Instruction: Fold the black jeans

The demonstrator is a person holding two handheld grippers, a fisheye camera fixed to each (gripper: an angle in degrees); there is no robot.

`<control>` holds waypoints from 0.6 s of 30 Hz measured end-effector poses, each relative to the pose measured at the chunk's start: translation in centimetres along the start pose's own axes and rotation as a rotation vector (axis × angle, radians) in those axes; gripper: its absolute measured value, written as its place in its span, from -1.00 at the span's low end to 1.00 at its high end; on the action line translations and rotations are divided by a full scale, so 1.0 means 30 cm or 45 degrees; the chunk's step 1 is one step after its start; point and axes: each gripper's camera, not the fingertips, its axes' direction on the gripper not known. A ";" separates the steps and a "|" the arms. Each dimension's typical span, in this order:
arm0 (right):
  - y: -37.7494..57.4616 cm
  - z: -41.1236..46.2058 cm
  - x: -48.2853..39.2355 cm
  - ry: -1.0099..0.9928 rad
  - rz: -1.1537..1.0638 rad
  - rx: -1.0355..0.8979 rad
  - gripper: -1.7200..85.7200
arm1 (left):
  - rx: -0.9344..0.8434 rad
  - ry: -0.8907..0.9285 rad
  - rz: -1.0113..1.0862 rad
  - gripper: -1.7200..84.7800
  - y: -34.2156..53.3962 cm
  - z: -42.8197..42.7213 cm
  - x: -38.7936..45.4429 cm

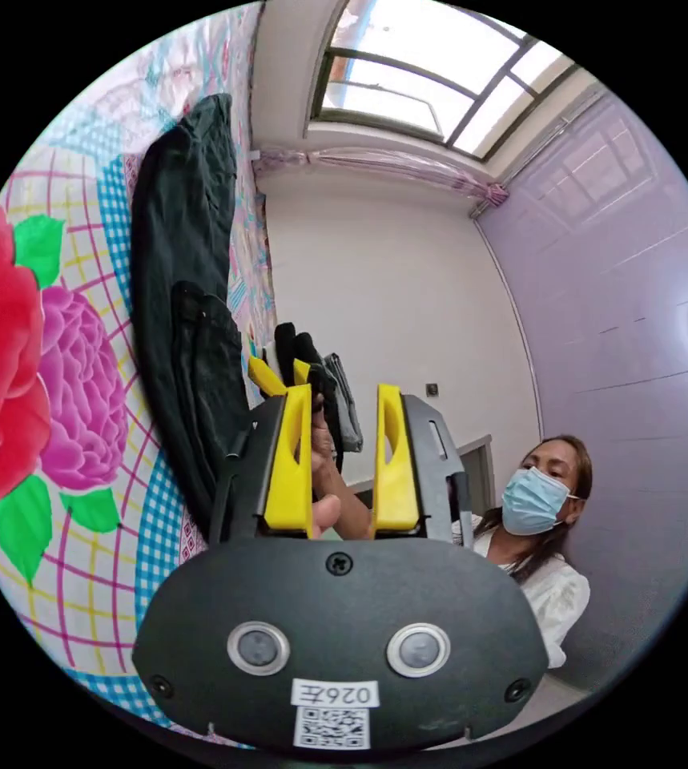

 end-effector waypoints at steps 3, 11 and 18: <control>0.047 0.044 -0.064 -0.028 -0.080 0.045 -0.81 | 0.018 -0.176 0.157 -0.95 0.051 0.071 0.097; 0.072 0.396 -0.079 0.342 -0.116 -0.128 -0.88 | -0.447 -0.653 -0.029 -0.98 0.009 0.518 -0.077; 0.376 0.375 -0.247 0.355 -0.326 -0.007 -0.86 | -0.385 -0.700 0.148 -0.98 0.233 0.658 0.044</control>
